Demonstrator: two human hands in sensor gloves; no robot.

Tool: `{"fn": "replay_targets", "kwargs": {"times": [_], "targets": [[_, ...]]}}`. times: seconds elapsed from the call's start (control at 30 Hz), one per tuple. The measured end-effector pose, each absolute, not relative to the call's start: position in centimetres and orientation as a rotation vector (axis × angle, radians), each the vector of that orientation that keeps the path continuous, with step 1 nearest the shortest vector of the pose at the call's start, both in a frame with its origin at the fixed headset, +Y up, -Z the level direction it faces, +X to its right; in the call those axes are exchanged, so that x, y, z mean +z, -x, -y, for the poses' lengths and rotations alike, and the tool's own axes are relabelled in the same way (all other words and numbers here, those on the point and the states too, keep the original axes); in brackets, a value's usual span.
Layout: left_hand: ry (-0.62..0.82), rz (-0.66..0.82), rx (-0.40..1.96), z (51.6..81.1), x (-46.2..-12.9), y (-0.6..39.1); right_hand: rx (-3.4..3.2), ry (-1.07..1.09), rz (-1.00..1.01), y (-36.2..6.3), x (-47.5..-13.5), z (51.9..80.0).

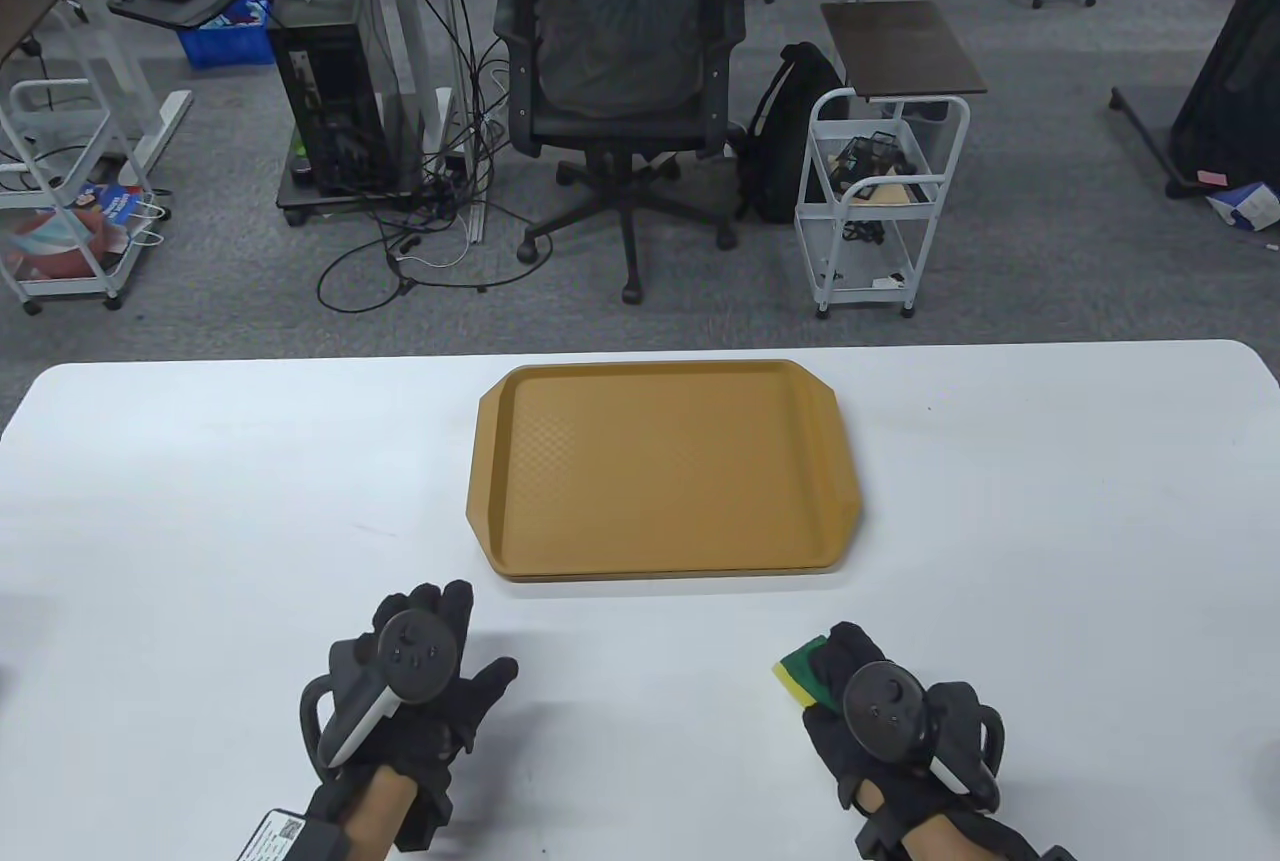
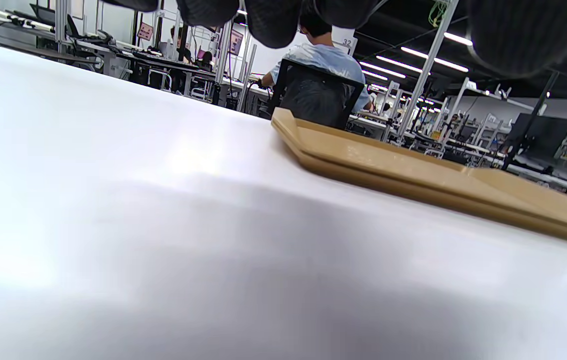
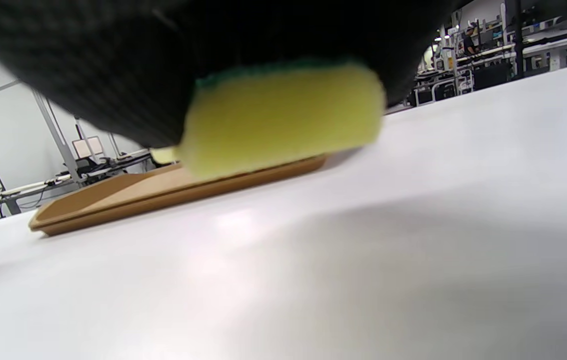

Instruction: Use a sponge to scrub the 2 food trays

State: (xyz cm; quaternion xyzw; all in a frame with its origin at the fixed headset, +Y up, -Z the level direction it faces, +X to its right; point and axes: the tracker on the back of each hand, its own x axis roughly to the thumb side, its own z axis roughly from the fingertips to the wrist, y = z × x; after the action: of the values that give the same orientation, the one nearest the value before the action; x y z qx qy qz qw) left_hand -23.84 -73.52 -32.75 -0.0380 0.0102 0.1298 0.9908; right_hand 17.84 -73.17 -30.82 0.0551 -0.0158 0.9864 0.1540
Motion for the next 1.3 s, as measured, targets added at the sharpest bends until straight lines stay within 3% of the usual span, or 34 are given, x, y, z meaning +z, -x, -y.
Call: {"fn": "replay_targets", "kwargs": {"times": [0.33, 0.73, 1.3], "targets": [[0.019, -0.022, 0.227, 74.2, -31.7, 25.0, 2.852, -0.197, -0.106, -17.2, -32.1, 76.5], [0.038, -0.049, 0.221, 74.4, -32.1, 26.0, 2.812, -0.237, -0.191, -17.6, -31.8, 75.9], [0.022, -0.054, 0.259, 73.4, -32.1, 26.0, 2.742, -0.144, 0.261, -21.7, -29.3, 70.7]]}}
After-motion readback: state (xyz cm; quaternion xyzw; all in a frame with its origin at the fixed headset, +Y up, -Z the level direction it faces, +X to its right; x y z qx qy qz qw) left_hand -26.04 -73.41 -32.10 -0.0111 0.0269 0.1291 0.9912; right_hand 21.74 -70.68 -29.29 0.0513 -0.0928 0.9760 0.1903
